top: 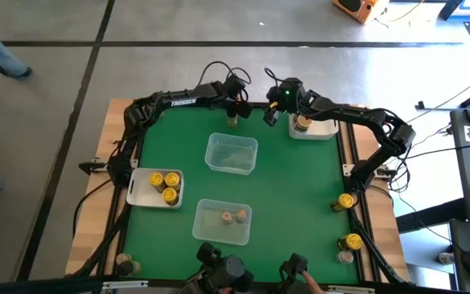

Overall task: Sort spices by type
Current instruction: Put the yellow spice can into the bottom white bin, then put the black spice bottle into the top transparent bin

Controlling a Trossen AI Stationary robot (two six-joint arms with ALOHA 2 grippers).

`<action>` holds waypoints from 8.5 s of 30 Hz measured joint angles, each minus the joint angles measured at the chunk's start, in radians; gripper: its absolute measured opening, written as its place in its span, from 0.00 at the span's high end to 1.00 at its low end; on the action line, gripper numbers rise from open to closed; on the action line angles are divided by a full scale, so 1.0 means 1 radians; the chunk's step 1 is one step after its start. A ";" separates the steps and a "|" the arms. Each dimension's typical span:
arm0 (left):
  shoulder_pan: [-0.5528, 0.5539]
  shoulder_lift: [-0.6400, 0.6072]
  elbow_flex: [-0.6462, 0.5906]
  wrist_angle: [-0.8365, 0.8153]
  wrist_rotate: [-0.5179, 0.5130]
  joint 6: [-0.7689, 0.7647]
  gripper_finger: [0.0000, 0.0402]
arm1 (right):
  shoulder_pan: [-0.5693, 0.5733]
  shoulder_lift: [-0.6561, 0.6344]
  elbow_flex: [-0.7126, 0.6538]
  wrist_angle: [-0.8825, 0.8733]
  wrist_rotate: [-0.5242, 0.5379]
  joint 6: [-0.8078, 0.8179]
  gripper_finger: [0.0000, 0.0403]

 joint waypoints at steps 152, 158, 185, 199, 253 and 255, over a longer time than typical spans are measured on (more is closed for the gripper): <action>-1.655 -0.591 -0.385 -0.556 0.444 -1.762 0.37 | 0.080 0.001 0.000 0.083 -0.132 0.121 0.28; -1.717 -0.568 -0.385 -0.554 0.443 -1.877 0.37 | 0.080 0.001 0.000 0.109 -0.132 0.121 0.28; -1.747 -0.459 -0.385 -0.591 0.444 -1.739 0.37 | 0.080 0.001 0.000 0.113 -0.131 0.124 0.28; -1.745 -0.405 -0.394 -0.581 0.434 -1.493 0.39 | 0.080 0.001 0.000 0.114 -0.131 0.124 0.28; -0.539 -0.464 0.021 -0.855 -0.101 -0.171 0.50 | 0.236 -0.015 0.000 -0.017 0.026 -0.003 0.28; -0.482 -0.455 0.022 -0.815 -0.087 -0.142 0.50 | 0.237 -0.015 0.000 -0.023 0.070 0.020 0.28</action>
